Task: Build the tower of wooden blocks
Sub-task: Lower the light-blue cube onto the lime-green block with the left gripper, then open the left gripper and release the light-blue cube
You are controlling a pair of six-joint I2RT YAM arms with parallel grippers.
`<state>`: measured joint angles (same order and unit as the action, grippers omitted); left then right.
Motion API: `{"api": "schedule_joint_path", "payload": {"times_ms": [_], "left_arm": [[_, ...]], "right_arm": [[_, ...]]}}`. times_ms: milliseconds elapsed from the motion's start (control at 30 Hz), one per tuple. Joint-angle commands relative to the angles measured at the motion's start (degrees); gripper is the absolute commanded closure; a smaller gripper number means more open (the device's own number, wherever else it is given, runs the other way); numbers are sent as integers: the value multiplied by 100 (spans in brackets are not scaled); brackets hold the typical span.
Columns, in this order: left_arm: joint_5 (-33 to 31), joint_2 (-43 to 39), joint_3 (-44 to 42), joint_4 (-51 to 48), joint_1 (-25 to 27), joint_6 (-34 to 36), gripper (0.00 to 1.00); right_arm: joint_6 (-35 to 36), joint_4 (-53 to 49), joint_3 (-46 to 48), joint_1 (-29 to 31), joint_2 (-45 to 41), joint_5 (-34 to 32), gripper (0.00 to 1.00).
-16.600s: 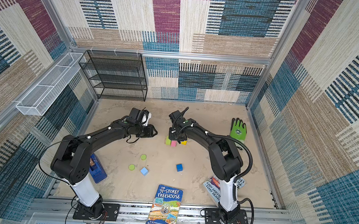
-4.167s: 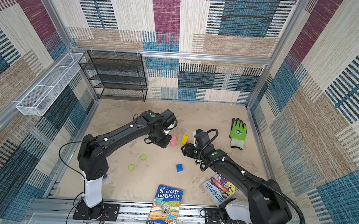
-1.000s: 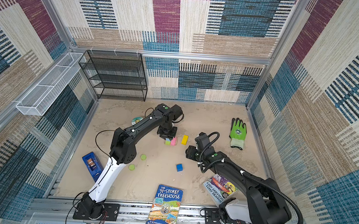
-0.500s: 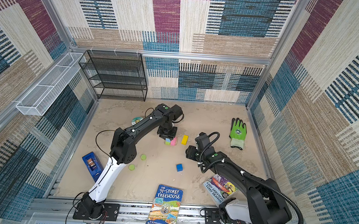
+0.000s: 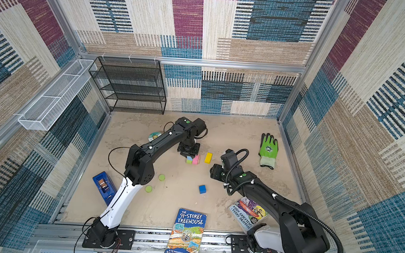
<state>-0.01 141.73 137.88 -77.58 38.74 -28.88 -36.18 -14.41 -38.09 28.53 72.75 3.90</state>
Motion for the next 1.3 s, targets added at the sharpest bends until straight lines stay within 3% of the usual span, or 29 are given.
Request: {"api": "schedule_joint_path", "payload": {"times_ms": [0, 367, 1267], "left_arm": [[-139, 22, 28, -64, -9, -100, 65], [-174, 59, 98, -64, -30, -100, 60], [48, 144, 274, -64, -34, -170, 59]], "right_arm": [[-55, 97, 3, -5, -8, -74, 40], [-47, 79, -16, -5, -15, -50, 40], [-69, 83, 5, -6, -28, -58, 40]]}}
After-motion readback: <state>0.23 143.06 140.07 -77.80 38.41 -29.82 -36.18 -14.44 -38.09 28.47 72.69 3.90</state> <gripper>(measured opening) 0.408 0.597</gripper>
